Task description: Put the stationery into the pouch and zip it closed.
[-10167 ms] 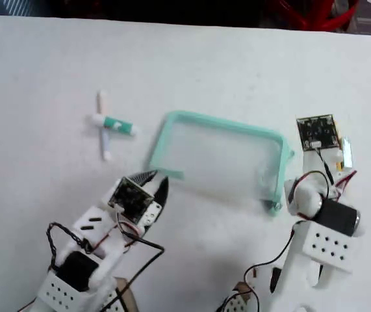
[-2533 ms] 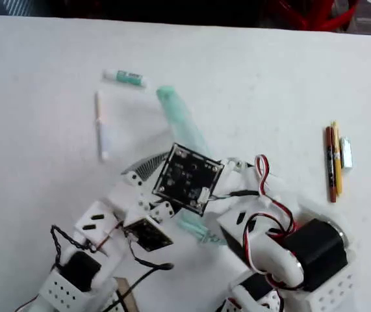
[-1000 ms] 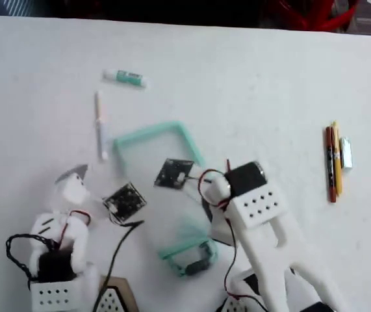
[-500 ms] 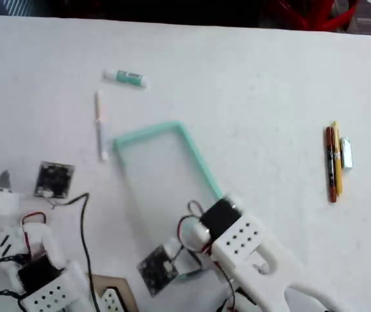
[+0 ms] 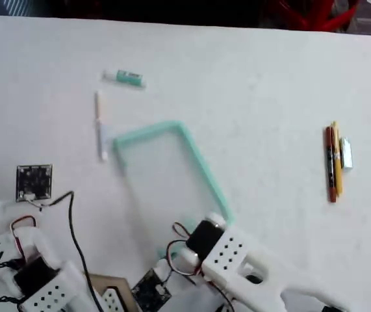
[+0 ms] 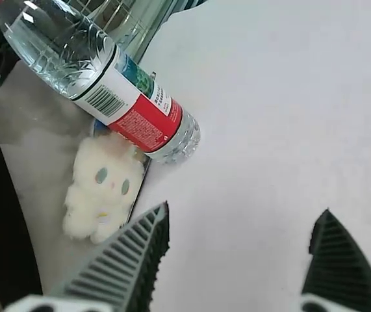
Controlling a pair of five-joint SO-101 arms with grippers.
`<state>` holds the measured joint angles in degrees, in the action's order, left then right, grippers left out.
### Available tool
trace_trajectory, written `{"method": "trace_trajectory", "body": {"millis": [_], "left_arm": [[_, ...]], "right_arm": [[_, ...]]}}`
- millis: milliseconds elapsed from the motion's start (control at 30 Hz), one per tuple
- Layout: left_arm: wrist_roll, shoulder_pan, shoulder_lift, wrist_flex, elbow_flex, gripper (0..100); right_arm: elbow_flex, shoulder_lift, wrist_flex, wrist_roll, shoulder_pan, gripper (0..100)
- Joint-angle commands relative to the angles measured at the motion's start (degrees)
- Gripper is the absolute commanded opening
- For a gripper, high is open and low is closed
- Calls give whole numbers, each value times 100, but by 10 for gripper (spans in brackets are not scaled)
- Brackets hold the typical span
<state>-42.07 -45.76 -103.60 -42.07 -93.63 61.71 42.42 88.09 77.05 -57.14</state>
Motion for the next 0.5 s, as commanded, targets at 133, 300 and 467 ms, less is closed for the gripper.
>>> {"method": "trace_trajectory", "body": {"millis": [133,300,467], "left_arm": [[70,-40,-31,105,141,339],[70,-31,-31,105,141,339],[70,-31,-31,105,141,339]], "right_arm": [[79,48,-303,-88,242,205],[149,48,-409,-88,426,205],[141,-593,-620,-97,435,205]]}}
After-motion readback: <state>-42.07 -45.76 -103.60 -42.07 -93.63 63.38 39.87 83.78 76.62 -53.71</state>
